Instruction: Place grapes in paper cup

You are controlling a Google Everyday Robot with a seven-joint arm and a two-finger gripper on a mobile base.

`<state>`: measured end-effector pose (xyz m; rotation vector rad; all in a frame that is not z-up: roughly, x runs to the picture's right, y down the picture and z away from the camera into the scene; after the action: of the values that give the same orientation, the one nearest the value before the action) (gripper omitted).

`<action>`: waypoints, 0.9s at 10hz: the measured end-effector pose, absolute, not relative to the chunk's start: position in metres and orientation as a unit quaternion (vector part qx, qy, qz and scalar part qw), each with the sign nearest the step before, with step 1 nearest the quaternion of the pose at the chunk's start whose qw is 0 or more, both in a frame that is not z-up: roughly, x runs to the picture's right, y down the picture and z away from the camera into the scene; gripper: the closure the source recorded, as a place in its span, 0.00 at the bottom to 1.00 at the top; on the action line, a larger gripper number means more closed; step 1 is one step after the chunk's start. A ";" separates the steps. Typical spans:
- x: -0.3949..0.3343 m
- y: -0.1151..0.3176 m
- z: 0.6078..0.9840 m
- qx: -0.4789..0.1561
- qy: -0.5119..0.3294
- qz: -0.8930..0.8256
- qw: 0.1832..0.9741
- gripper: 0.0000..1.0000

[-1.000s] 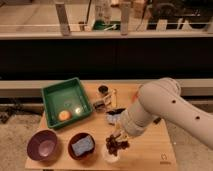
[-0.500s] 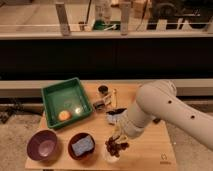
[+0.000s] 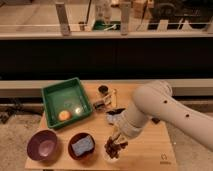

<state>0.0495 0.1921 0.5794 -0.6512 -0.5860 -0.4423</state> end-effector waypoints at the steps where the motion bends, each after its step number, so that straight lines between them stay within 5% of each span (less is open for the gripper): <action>1: 0.047 0.194 0.582 -0.315 -0.283 -0.214 0.880 0.99; 6: 0.044 0.198 0.587 -0.321 -0.286 -0.219 0.876 0.98; 9: 0.043 0.197 0.588 -0.319 -0.283 -0.224 0.877 0.71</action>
<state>0.0429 0.1975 0.5879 -0.6652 -0.5898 -0.4667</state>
